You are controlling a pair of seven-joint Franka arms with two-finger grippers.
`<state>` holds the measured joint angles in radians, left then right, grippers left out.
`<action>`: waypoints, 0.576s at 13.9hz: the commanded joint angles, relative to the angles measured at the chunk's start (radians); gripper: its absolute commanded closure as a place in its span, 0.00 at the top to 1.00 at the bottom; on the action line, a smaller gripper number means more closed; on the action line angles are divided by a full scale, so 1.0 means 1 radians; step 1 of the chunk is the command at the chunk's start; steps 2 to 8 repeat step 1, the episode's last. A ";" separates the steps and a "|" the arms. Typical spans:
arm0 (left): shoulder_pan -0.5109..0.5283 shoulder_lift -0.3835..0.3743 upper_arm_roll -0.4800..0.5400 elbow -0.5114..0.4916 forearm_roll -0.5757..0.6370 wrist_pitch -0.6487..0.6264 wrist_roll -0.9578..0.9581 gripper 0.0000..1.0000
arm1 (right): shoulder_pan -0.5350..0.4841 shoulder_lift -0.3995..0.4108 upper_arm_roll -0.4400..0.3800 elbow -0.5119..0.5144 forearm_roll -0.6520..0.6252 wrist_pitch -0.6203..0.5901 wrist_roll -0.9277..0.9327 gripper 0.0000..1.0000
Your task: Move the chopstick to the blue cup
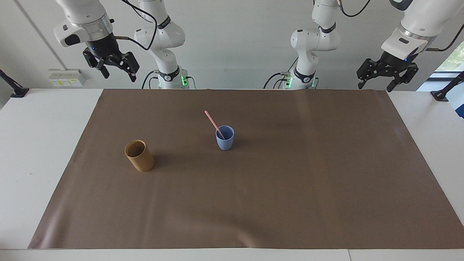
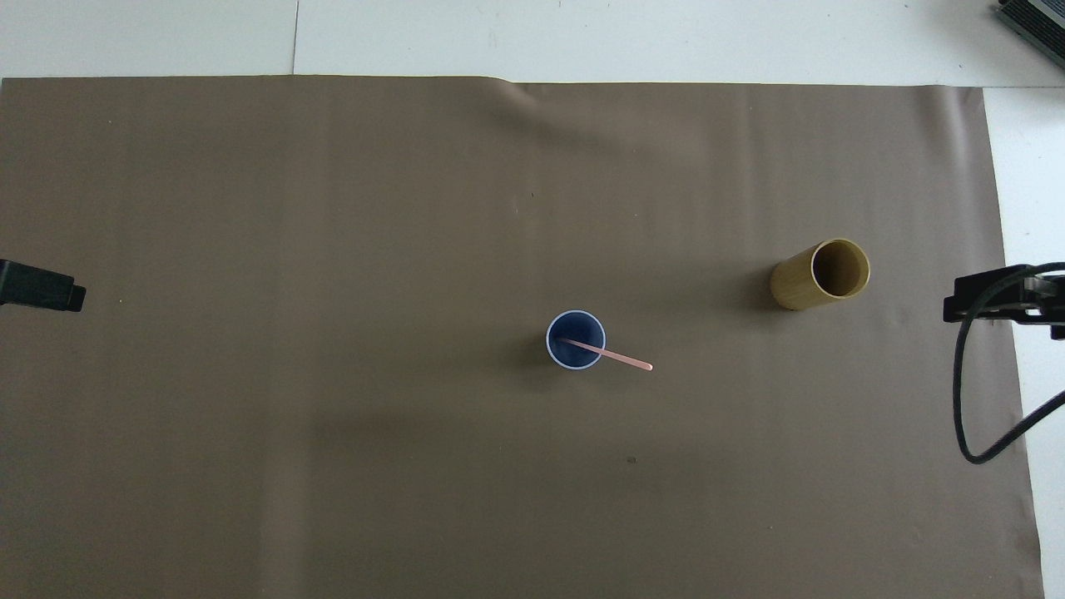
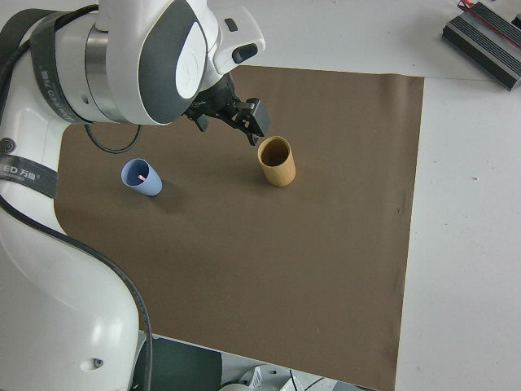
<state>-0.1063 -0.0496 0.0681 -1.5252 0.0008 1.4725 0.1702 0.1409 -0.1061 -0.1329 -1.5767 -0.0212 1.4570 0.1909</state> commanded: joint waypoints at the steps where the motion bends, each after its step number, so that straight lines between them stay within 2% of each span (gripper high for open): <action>1: 0.011 -0.003 -0.013 0.010 0.018 -0.009 -0.009 1.00 | 0.008 0.000 -0.011 -0.002 -0.003 0.003 -0.011 1.00; 8: 0.011 -0.003 -0.013 0.010 0.018 -0.009 -0.009 1.00 | 0.008 0.000 -0.011 -0.002 -0.003 0.003 -0.011 1.00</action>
